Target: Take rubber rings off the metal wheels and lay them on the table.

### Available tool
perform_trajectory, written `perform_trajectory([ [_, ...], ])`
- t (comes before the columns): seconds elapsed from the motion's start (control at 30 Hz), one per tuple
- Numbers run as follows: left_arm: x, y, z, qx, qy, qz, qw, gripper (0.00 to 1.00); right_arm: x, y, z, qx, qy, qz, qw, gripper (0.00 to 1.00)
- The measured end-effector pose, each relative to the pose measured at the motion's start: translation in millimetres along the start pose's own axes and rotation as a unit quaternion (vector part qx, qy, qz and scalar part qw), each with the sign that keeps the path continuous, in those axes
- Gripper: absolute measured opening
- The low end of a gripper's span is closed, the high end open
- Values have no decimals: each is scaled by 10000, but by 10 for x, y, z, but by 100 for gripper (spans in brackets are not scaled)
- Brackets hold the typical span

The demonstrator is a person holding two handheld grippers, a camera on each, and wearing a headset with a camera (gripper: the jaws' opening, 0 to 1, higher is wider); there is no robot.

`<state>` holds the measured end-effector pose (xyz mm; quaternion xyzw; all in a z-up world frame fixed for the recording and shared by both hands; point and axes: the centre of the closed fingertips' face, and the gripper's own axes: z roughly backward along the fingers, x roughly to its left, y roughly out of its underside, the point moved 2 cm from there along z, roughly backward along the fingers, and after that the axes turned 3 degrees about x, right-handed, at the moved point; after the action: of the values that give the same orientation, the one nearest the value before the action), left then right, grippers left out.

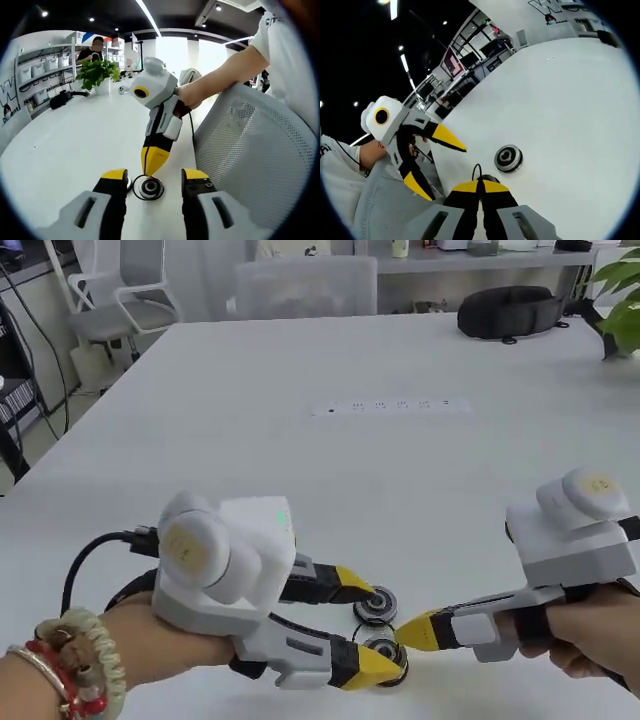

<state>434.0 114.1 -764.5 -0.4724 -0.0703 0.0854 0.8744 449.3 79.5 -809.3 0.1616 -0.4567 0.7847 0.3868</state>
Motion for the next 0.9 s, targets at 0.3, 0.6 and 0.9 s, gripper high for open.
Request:
perform_trajectory([
  [0.3,21,-109,289,-53,-137,17,9999,50,-30,-149,135,-392,47,-109,9992,0],
  [0.6,66,80,666,334,-488,23,9982,59,-30,-237,218,-680,-16,-288,9973,0],
  [0.9,21,286,955,396,-789,331,9955,66,18,-279,245,-772,-80,-262,9966,0],
])
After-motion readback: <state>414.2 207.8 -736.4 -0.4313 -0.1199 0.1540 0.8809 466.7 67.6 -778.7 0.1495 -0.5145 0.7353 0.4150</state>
